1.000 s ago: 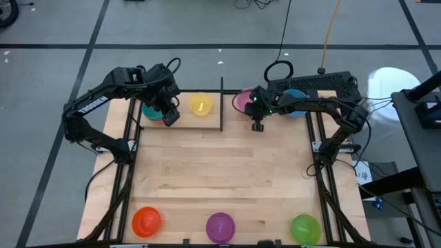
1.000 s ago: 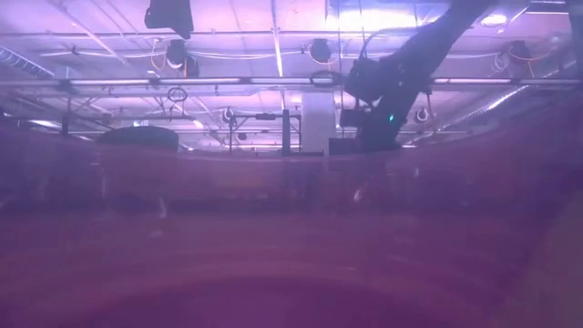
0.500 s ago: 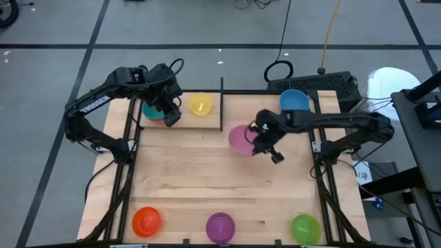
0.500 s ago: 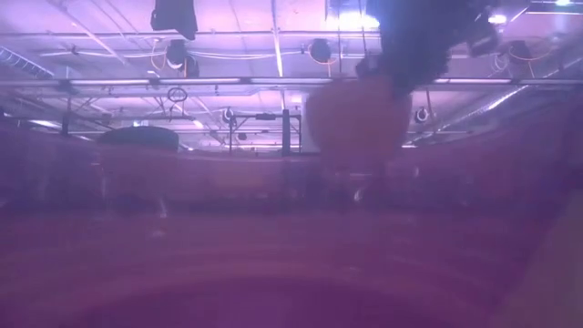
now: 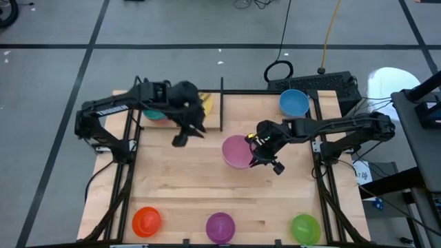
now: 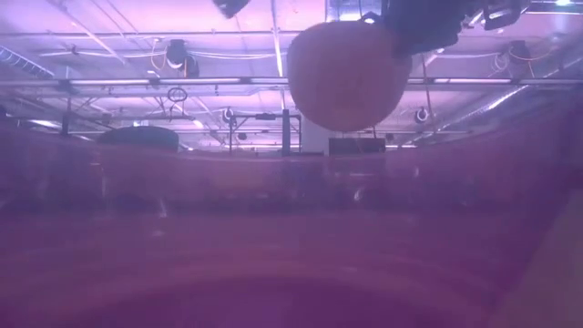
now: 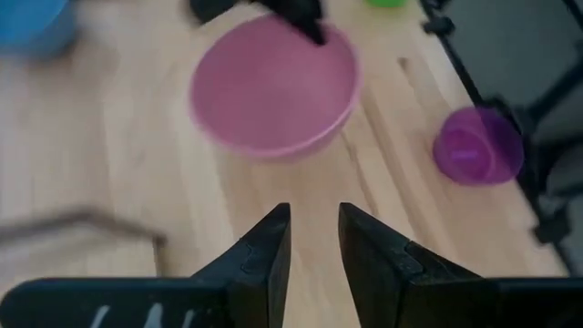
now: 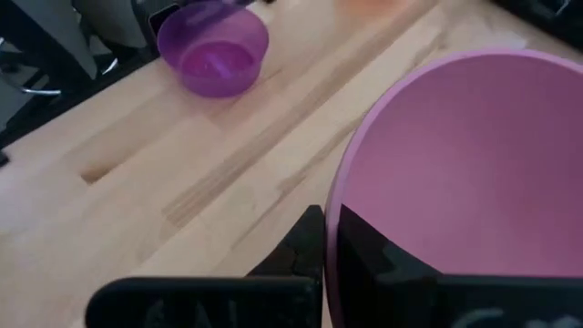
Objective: Place and stack bowls onto a shelf
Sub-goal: Stack the pink bowl on top of the dark green bowl on the shelf
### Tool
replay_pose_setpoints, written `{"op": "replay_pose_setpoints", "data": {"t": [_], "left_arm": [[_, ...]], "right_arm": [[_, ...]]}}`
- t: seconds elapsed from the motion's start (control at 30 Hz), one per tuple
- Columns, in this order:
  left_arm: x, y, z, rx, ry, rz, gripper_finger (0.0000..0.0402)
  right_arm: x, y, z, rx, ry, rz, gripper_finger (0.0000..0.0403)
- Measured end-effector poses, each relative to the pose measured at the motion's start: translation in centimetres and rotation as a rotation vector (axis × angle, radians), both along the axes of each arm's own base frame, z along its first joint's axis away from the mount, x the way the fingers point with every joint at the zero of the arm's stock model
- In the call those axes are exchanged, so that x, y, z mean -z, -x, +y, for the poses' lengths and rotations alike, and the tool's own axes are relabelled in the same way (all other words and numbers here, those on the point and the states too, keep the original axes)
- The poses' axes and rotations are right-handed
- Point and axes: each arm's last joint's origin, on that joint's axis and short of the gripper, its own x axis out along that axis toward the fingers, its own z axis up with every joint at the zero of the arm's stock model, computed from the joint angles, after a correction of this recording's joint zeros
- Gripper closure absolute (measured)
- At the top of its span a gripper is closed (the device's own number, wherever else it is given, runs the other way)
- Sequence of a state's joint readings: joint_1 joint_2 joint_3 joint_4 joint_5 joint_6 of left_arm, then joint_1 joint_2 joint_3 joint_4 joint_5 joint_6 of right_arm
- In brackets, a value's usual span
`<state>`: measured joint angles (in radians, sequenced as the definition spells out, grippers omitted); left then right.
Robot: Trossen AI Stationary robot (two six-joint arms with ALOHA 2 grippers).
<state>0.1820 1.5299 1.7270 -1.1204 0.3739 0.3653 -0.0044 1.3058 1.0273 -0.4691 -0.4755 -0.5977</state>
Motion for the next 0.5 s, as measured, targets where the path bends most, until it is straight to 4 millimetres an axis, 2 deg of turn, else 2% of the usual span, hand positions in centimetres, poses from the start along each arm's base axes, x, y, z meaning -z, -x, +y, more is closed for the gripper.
{"op": "replay_pose_setpoints", "data": {"t": [0.3, 0.5], "left_arm": [[3.7, -4.8, -3.6, 0.386, -0.209, -0.041, 0.0302], [6.1, -6.7, -4.7, 0.52, -0.405, -0.003, 0.0302]], "right_arm": [[0.0, 0.0, 0.1, -0.054, -0.026, -0.012, 0.0403], [-0.1, 0.0, 0.2, -0.066, -0.048, -0.017, 0.0403]]}}
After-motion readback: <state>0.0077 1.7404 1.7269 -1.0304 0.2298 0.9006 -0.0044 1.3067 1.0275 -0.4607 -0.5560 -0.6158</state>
